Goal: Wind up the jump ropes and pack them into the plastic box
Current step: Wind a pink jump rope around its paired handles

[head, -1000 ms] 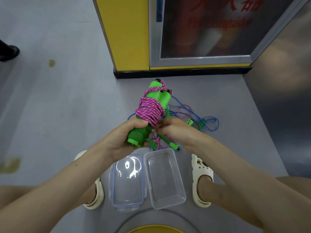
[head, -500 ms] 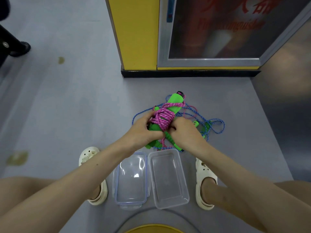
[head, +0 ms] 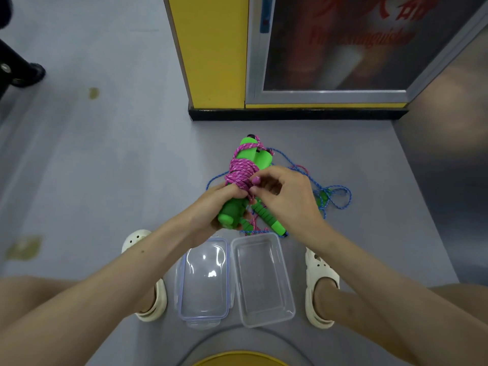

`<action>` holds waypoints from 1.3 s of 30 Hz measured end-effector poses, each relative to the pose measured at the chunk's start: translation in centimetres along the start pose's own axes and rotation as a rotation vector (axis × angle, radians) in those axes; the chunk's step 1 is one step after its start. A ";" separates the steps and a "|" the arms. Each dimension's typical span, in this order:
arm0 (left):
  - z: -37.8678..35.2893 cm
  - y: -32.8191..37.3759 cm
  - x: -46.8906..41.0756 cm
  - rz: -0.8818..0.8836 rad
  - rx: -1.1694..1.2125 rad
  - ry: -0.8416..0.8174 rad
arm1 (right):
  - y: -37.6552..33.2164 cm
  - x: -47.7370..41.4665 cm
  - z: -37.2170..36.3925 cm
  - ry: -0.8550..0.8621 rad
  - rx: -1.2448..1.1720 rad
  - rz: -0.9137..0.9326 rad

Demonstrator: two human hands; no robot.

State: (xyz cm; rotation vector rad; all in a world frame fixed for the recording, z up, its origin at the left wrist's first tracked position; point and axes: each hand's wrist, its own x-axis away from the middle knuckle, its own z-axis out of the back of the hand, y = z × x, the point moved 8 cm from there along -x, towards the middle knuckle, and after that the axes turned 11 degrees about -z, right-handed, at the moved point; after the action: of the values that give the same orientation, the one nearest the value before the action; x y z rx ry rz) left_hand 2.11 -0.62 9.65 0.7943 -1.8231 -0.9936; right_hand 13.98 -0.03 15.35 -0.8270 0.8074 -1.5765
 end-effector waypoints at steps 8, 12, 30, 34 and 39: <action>-0.3 1.0 -0.1 -0.002 -0.036 -0.061 | 0.2 -0.3 0.5 -0.074 -0.156 -0.043; -0.3 1.6 -0.2 -0.022 -0.048 -0.058 | 0.8 -0.5 1.1 -0.030 -0.176 -0.104; -2.3 -1.4 0.9 0.036 -0.101 -0.123 | 4.8 -1.9 1.0 0.056 -0.708 -0.566; -2.3 -1.1 0.8 -0.043 -0.214 -0.121 | 5.1 -1.8 0.8 0.046 -0.676 -0.566; -2.6 -0.2 1.0 -0.062 -0.152 -0.224 | 5.4 -1.5 0.4 -0.027 -0.853 -0.681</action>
State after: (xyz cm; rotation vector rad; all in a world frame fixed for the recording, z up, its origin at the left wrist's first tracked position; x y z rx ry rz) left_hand 4.04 -2.38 10.59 0.6716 -1.8929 -1.2884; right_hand 17.24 0.65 10.83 -1.8842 1.2929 -1.7763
